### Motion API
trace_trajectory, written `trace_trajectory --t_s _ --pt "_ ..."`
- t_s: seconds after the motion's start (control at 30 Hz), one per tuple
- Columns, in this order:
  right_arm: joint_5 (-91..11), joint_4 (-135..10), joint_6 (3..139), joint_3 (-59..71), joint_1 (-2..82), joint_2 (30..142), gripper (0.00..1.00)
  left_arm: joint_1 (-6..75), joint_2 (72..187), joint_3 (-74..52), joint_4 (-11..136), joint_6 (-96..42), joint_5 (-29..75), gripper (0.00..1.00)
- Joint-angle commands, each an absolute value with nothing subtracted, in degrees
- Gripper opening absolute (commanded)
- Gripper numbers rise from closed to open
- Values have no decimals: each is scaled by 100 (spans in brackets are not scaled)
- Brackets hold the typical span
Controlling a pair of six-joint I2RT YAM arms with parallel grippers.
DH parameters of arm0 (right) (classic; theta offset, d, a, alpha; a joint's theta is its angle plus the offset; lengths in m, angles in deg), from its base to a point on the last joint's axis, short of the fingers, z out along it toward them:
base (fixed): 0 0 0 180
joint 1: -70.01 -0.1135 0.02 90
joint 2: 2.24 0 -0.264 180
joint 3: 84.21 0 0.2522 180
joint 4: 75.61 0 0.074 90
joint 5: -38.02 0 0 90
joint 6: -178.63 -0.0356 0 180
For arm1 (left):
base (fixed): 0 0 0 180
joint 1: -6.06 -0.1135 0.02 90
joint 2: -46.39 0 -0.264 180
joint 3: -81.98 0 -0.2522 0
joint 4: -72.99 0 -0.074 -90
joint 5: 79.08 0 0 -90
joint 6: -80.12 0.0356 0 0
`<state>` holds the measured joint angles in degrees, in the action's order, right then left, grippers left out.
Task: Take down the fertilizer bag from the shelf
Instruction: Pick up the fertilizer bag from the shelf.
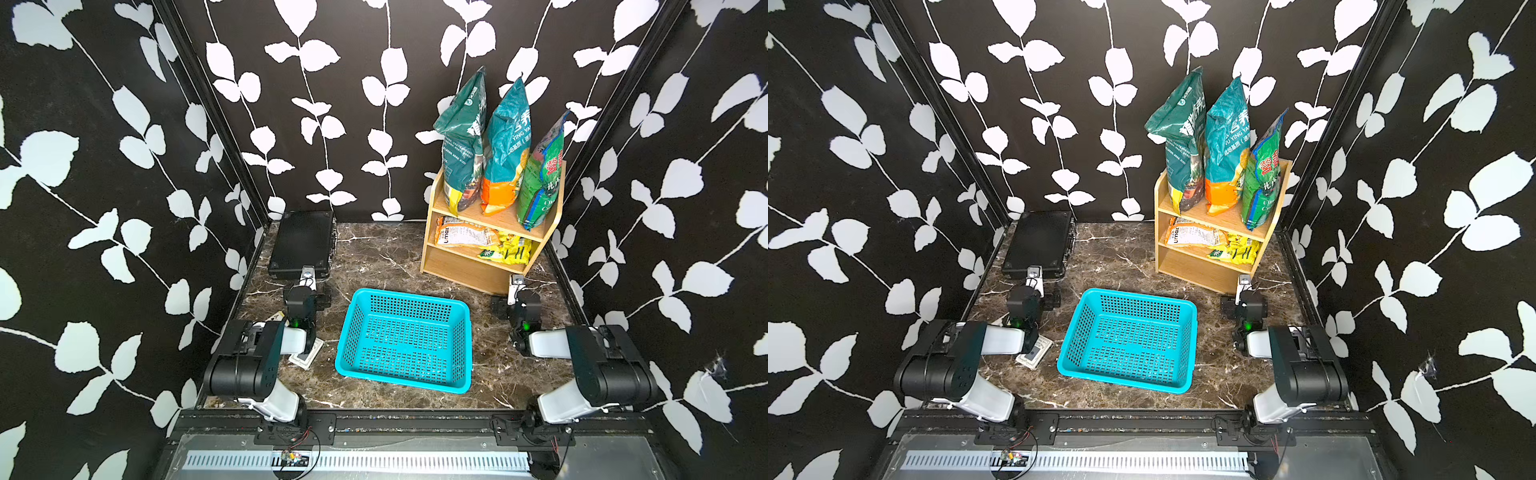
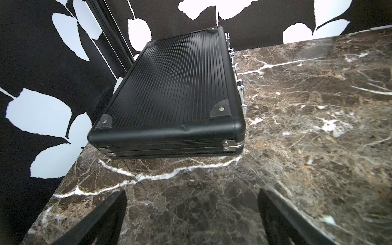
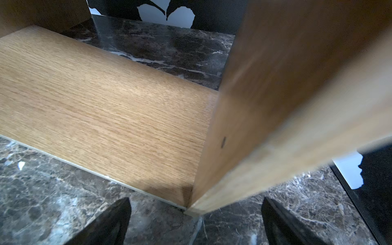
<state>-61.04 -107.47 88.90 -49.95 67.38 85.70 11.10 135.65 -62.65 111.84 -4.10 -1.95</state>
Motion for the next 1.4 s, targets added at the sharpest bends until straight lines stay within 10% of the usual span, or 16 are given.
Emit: trace_trajectory --t_s 0.0,0.83,1.37 --pt "-6062 -11076 8898 -4760 6760 8521 99 1063 13552 -6168 11178 -447 -140 99" --pt "-6013 -11294 8956 -4851 6728 8418 99 1060 13539 -6193 11191 -429 -135 99" --pt "-7117 -6686 7258 -4753 6598 3170 99 1302 9772 -6215 7973 -2617 -2601 99"
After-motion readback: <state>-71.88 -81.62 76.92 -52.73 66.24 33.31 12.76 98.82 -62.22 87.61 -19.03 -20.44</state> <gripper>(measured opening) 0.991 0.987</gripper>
